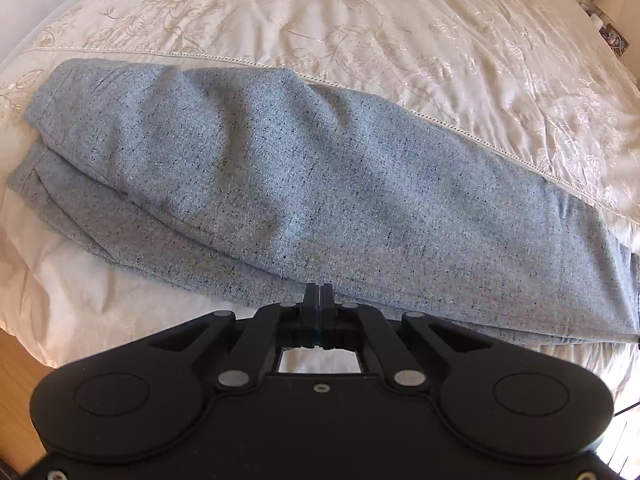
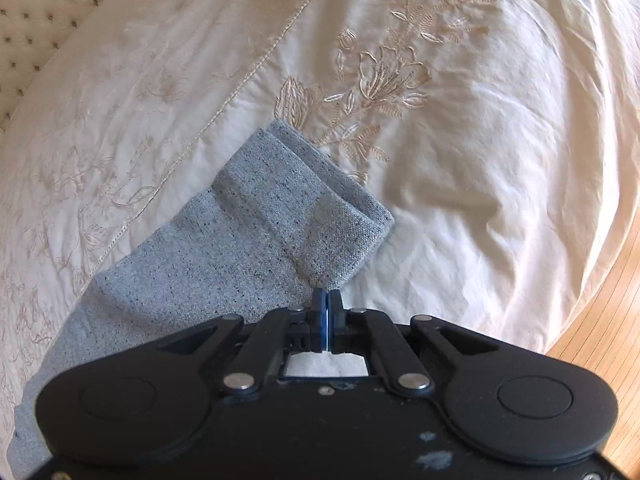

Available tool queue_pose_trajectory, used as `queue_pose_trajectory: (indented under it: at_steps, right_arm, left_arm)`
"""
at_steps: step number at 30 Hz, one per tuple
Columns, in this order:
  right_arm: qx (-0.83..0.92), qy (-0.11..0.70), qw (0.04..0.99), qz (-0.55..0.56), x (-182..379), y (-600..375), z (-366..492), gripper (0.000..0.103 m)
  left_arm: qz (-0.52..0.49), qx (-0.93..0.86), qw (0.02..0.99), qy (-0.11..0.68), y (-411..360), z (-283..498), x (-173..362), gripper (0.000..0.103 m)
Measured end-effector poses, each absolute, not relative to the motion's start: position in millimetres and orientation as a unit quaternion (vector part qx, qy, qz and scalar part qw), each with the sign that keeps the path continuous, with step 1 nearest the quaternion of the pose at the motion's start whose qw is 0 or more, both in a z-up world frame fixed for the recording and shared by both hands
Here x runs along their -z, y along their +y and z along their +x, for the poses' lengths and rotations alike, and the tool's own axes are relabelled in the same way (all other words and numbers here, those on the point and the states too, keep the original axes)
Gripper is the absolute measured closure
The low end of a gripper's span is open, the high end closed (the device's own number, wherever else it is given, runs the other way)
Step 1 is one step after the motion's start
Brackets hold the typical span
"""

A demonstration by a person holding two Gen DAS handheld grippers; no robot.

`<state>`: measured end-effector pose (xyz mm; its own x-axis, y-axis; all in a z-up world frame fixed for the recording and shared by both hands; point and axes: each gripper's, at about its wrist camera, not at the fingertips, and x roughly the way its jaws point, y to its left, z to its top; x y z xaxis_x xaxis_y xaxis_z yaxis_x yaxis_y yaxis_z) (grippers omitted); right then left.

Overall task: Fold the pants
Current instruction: 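Lower the folded leg and open both grippers to release the trousers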

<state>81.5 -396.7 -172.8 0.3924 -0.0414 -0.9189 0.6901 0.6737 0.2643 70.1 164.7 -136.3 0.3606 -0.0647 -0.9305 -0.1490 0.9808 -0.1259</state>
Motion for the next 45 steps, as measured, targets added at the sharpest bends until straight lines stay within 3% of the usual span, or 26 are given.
queue_pose_trajectory:
  at_steps: [5,12,14,22,26,29,37,45]
  right_arm:
    - [0.223,0.462,0.816,0.266,137.1,-392.0,84.7,0.102]
    - [0.226,0.536,0.76,0.289,178.6,-404.0,89.0,0.101]
    - [0.238,0.533,0.761,0.281,170.4,-408.5,82.7,0.094]
    - [0.161,0.459,0.844,0.226,131.0,-430.7,100.2,0.086]
    - [0.117,0.468,0.855,0.188,142.1,-432.5,143.4,0.083]
    - [0.091,0.488,0.855,0.149,153.2,-429.0,169.5,0.082]
    - [0.059,0.523,0.843,0.114,181.3,-436.1,207.7,0.076]
    - [0.049,0.53,0.837,0.127,187.7,-439.8,208.0,0.076]
  left_arm:
    - [-0.087,-0.026,0.82,0.565,159.1,67.0,132.8,0.103]
    - [-0.075,-0.026,0.822,0.563,147.6,68.9,131.8,0.103]
    - [-0.071,-0.024,0.827,0.557,143.6,69.3,128.4,0.102]
    - [-0.069,-0.041,0.827,0.556,125.9,87.0,135.5,0.102]
    - [-0.074,-0.048,0.793,0.602,114.9,103.3,162.1,0.094]
    - [-0.09,-0.065,0.756,0.645,111.8,111.7,189.0,0.094]
    - [-0.088,-0.083,0.765,0.632,101.6,104.0,176.3,0.094]
    - [-0.096,-0.091,0.76,0.636,104.8,93.3,172.0,0.094]
